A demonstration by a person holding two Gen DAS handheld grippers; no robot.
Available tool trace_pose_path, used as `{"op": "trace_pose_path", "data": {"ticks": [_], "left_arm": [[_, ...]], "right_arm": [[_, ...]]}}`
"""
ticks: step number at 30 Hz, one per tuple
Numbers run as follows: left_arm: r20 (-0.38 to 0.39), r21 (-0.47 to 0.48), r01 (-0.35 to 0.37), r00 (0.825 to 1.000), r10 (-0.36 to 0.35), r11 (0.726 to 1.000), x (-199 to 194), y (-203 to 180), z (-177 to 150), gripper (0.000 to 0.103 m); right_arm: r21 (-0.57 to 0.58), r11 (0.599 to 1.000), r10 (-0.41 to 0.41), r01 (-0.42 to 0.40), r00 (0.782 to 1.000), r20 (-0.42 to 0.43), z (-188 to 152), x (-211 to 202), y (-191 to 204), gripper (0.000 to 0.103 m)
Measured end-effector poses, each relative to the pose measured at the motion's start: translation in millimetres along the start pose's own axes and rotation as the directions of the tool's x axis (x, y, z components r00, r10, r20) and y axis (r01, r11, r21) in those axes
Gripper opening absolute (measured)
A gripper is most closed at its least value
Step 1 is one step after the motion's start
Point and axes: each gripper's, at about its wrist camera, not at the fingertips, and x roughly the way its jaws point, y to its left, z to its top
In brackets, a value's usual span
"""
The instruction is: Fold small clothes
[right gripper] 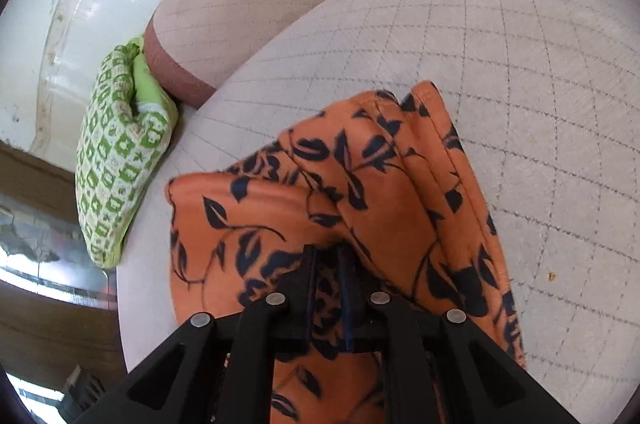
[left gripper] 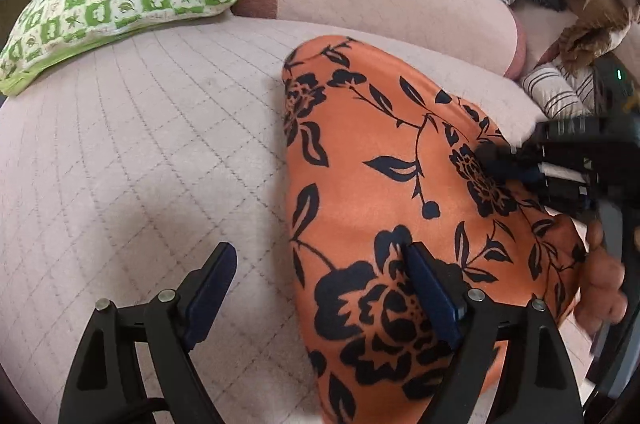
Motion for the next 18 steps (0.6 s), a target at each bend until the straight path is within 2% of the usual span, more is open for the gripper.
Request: {"op": "trace_pose_path", "data": {"ticks": [3, 7, 9, 10, 11, 12, 14, 17, 18], "left_arm": [[0.015, 0.04, -0.004, 1.0, 0.003, 0.999, -11.4, 0.8, -7.9, 0.087], [-0.007, 0.07, 0.054, 0.999, -0.054, 0.996, -19.1, 13.3, -19.7, 0.087], [-0.023, 0.078, 0.075, 0.997, -0.073, 0.994, -17.8, 17.6, -23.0, 0.087], [-0.033, 0.079, 0.081, 0.996, -0.079, 0.994, -16.7, 19.4, -23.4, 0.087], [-0.039, 0.077, 0.092, 0.995, -0.089, 0.993, -17.0, 21.2, -23.6, 0.087], [-0.043, 0.073, 0.104, 0.994, -0.101, 0.992, -18.0, 23.1, -22.4, 0.088], [-0.044, 0.064, 0.114, 0.993, -0.112, 0.991, -20.9, 26.6, -17.4, 0.088], [-0.006, 0.046, 0.076, 0.997, -0.076, 0.996, -26.5, 31.2, -8.0, 0.088], [0.002, 0.033, 0.06, 0.998, -0.061, 0.998, -27.1, 34.1, -4.3, 0.088]], "right_arm": [[-0.053, 0.994, 0.098, -0.095, 0.994, 0.043, 8.3, -3.3, 24.4, 0.015], [-0.092, 0.974, 0.209, -0.209, 0.978, -0.006, 11.7, 22.4, 49.5, 0.015], [-0.072, 0.975, 0.208, -0.211, 0.977, -0.048, 9.2, 48.9, 52.5, 0.028], [-0.049, 0.982, 0.175, -0.18, 0.98, -0.09, 7.9, 66.4, 50.5, 0.028], [-0.032, 0.985, 0.166, -0.17, 0.982, -0.095, 5.7, 75.4, 49.5, 0.028], [-0.042, 0.985, 0.163, -0.166, 0.984, -0.07, 4.8, 72.8, 54.0, 0.028], [-0.067, 0.987, 0.142, -0.148, 0.987, -0.08, 5.8, 63.1, 62.8, 0.028], [-0.058, 0.978, 0.2, -0.201, 0.979, -0.037, 8.3, 35.2, 58.7, 0.029], [-0.05, 0.978, 0.203, -0.204, 0.979, -0.019, 8.5, 25.1, 53.5, 0.033]]}}
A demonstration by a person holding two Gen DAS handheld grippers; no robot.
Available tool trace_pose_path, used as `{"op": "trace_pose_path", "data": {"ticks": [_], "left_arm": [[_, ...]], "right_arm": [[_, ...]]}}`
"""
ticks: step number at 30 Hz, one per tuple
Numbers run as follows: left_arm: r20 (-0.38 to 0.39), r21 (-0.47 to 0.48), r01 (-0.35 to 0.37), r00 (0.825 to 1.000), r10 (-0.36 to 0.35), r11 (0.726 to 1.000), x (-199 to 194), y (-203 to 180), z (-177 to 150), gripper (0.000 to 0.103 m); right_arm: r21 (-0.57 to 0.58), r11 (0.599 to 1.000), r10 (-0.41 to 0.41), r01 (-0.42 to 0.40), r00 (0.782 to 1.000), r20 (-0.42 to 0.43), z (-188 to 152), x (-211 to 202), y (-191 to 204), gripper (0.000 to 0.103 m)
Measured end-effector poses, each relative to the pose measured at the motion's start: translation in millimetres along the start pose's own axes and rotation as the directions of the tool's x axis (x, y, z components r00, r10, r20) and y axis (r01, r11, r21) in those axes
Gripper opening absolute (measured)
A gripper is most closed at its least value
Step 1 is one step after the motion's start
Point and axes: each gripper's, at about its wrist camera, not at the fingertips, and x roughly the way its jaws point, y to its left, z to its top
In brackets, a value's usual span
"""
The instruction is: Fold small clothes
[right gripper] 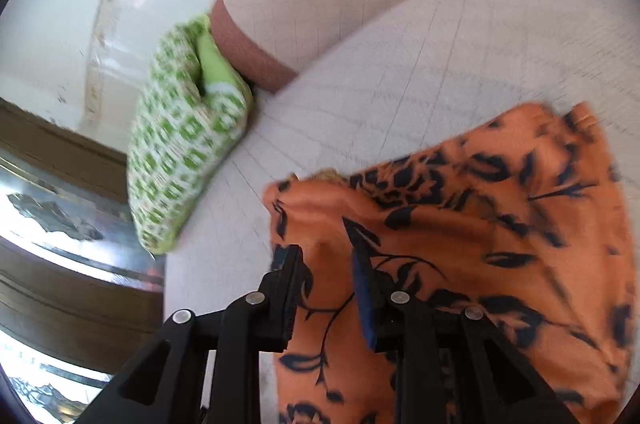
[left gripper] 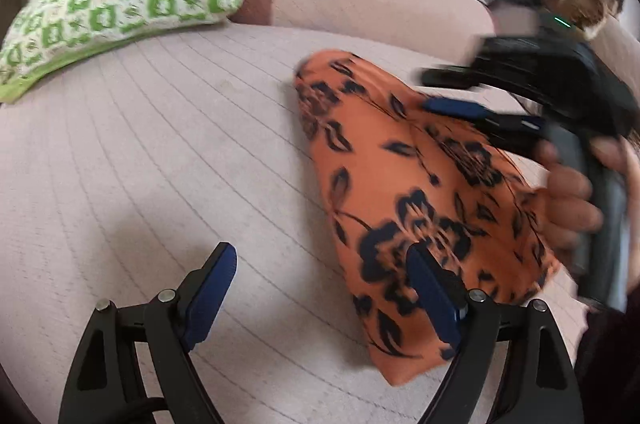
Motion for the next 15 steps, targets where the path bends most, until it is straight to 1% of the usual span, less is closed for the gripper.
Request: {"op": "trace_pose_path", "data": {"ticks": [1, 3, 4, 5, 6, 10, 13, 15], "left_arm": [[0.004, -0.011, -0.004, 1.0, 0.004, 1.0, 0.4, 2.3, 2.1, 0.088], [0.015, -0.042, -0.009, 1.0, 0.009, 0.999, 1.8, 7.9, 7.1, 0.087], [0.02, -0.059, -0.008, 1.0, 0.009, 0.998, 3.0, 10.5, 9.6, 0.087], [0.024, -0.074, -0.005, 1.0, 0.007, 0.997, 3.5, 11.8, 11.8, 0.087], [0.026, -0.084, -0.002, 1.0, 0.004, 0.996, 4.8, 12.3, 13.2, 0.087], [0.029, -0.097, 0.014, 1.0, -0.011, 0.995, 5.9, 6.4, 15.6, 0.087], [0.036, -0.079, 0.023, 0.999, -0.02, 0.997, 4.2, -5.3, 14.3, 0.087], [0.045, -0.062, 0.024, 0.999, -0.022, 0.998, 4.7, -11.8, 16.3, 0.087]], "right_arm": [[0.012, 1.0, 0.0, 0.0, 1.0, 0.018, 0.5, -8.4, -2.8, 0.037], [0.058, 0.998, -0.003, -0.001, 0.997, 0.073, -0.1, -32.9, -14.8, 0.075], [0.077, 0.997, -0.004, -0.004, 0.995, 0.099, -0.8, -42.3, -18.3, 0.077], [0.094, 0.996, -0.005, -0.007, 0.992, 0.123, -1.3, -52.6, -23.1, 0.077], [0.099, 0.995, -0.007, -0.006, 0.992, 0.127, -1.2, -58.3, -25.9, 0.077], [0.087, 0.995, -0.05, 0.041, 0.993, 0.108, -1.0, -76.5, -38.5, 0.077], [0.073, 0.995, -0.074, 0.068, 0.994, 0.079, -0.8, -88.2, -54.4, 0.077], [0.067, 0.995, -0.083, 0.079, 0.995, 0.059, -0.4, -89.1, -62.1, 0.077]]}}
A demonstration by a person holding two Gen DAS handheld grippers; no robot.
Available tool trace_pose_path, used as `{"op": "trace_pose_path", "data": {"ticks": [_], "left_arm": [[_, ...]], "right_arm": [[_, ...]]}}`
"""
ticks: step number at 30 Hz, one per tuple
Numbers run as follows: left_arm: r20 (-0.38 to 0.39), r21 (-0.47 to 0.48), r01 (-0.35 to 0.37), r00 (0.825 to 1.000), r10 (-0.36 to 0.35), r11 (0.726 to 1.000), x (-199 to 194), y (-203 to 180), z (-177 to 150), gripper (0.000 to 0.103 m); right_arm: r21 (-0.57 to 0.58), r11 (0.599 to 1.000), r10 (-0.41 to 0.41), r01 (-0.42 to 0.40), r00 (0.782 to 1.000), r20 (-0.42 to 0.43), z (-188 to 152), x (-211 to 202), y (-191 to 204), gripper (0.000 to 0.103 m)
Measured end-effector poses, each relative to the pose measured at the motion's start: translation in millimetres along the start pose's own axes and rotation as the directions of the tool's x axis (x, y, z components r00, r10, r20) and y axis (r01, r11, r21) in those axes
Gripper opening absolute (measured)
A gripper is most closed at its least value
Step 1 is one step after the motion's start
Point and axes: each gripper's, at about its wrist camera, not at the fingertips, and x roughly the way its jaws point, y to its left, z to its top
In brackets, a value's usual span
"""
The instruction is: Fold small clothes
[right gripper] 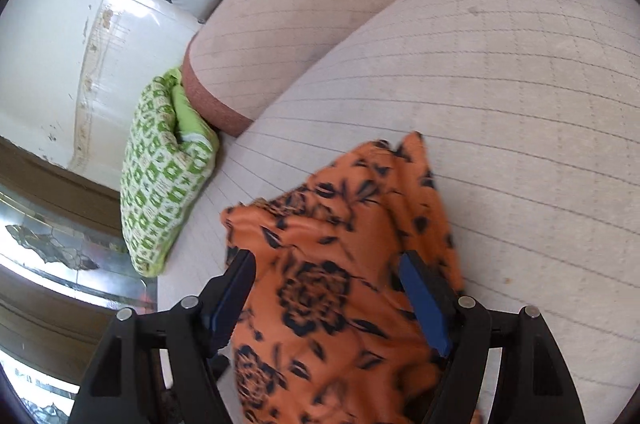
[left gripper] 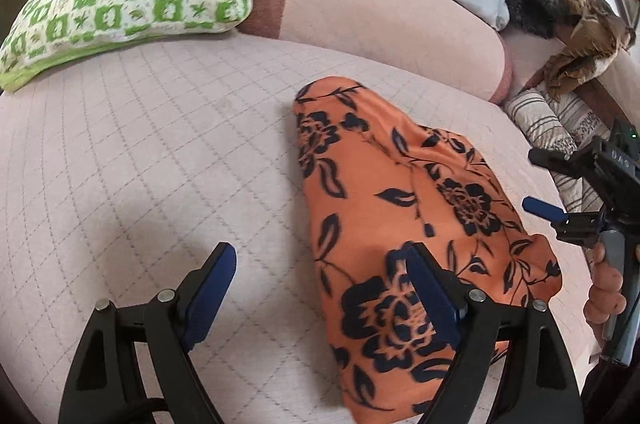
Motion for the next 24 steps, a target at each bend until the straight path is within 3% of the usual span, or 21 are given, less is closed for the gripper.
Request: {"op": "trace_pose_path", "data": {"ticks": [7, 16, 24], "left_arm": [[-0.015, 0.029, 0.014, 1.0, -0.014, 0.999, 11.9, -17.3, 3.3, 0.087], [-0.075, -0.002, 0.063, 0.995, -0.063, 0.998, 35.3, -23.2, 8.9, 0.087], [-0.192, -0.081, 0.175, 0.963, -0.187, 0.981, 59.6, -15.9, 8.5, 0.088]], "right_arm": [[-0.026, 1.0, -0.005, 0.003, 0.997, -0.08, 3.5, 1.8, -30.6, 0.077], [0.016, 0.996, 0.086, -0.085, 0.97, -0.227, 0.8, 23.3, -65.4, 0.077], [0.076, 0.98, 0.198, -0.184, 0.932, -0.303, -1.7, 42.7, -83.1, 0.078]]}}
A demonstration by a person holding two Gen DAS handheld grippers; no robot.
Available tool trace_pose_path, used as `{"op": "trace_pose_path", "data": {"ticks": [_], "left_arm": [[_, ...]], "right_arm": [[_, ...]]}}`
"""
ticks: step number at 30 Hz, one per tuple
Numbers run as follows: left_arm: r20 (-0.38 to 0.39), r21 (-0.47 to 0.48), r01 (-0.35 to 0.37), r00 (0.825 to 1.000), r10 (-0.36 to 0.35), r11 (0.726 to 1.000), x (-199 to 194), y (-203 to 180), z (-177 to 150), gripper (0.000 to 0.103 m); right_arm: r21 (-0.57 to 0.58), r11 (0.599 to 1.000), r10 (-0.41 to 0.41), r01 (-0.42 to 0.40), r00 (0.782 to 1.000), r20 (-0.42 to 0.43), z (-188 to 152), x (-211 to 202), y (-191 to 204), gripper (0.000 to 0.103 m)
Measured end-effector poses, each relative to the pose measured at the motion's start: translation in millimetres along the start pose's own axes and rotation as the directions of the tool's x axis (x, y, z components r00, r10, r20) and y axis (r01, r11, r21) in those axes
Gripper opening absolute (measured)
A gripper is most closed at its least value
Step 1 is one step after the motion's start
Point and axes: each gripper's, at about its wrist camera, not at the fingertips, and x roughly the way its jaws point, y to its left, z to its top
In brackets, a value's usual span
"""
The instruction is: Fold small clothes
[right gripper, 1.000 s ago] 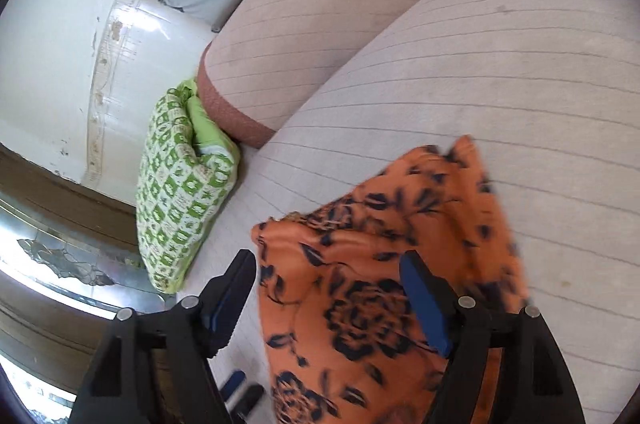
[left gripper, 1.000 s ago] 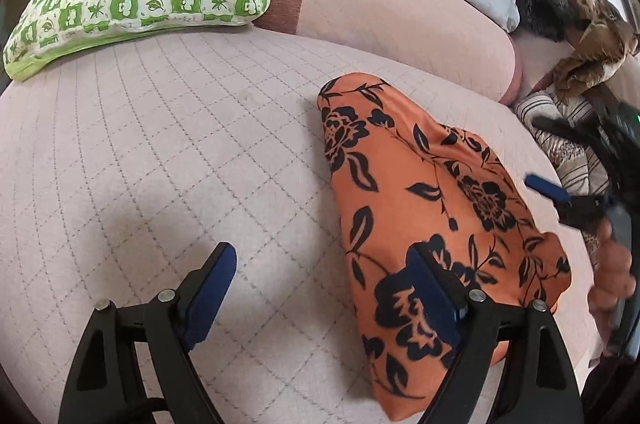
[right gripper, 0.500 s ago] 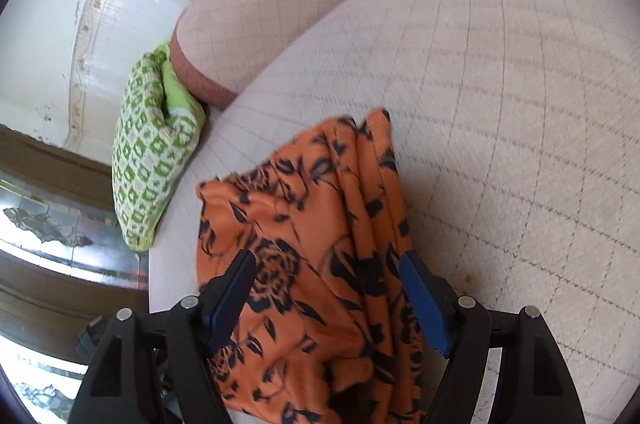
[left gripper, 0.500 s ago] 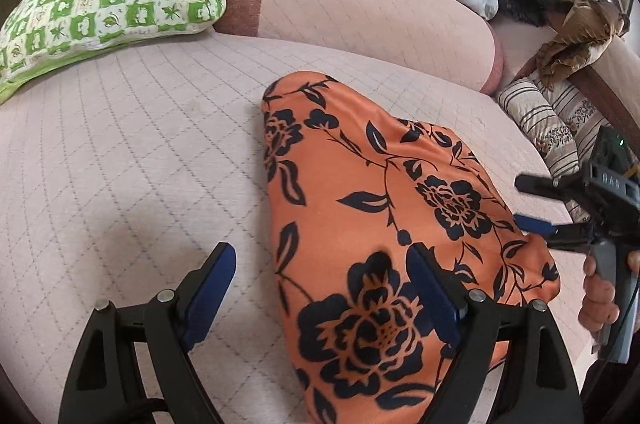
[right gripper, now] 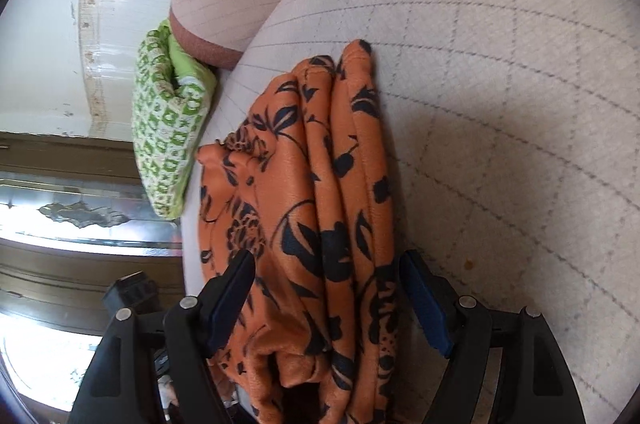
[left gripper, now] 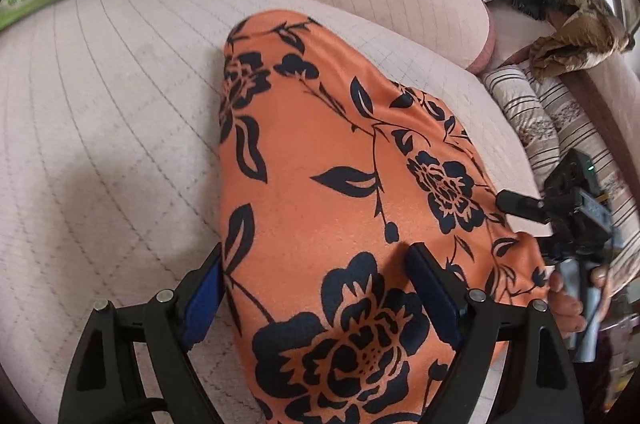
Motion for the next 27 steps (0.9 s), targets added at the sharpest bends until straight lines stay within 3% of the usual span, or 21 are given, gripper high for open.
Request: {"op": "trace_pose_path", "data": {"ticks": [6, 11, 14, 17, 21, 27], "left_arm": [[-0.021, 0.002, 0.061, 0.998, -0.061, 0.998, 2.3, 4.7, 3.1, 0.088], [-0.004, 0.033, 0.064, 0.998, -0.063, 0.997, 3.8, -1.4, 2.2, 0.087], [0.01, 0.046, 0.038, 0.999, -0.038, 0.998, 3.3, -4.5, 0.8, 0.077], [0.038, 0.058, 0.018, 0.999, -0.021, 0.998, -2.1, -8.2, 0.3, 0.063], [0.068, 0.07, -0.007, 0.998, 0.002, 0.998, -7.5, -13.8, 1.5, 0.05], [0.086, 0.071, -0.012, 0.996, 0.006, 0.997, -16.8, -19.7, -1.7, 0.044]], "right_arm": [[-0.013, 0.997, 0.075, -0.075, 0.996, -0.043, 1.0, 16.4, 2.7, 0.079], [-0.055, 0.997, 0.061, -0.062, 0.998, -0.021, -2.9, 28.3, 16.6, 0.079], [-0.11, 0.994, 0.02, -0.021, 1.0, -0.008, -7.1, 35.2, 29.0, 0.074], [-0.112, 0.994, 0.01, -0.012, 1.0, -0.019, -10.4, 41.3, 33.1, 0.054], [-0.139, 0.99, -0.024, 0.023, 1.0, -0.005, -14.9, 45.1, 43.8, 0.051], [-0.151, 0.988, -0.012, 0.015, 1.0, 0.017, -19.3, 42.9, 55.8, 0.048]]}}
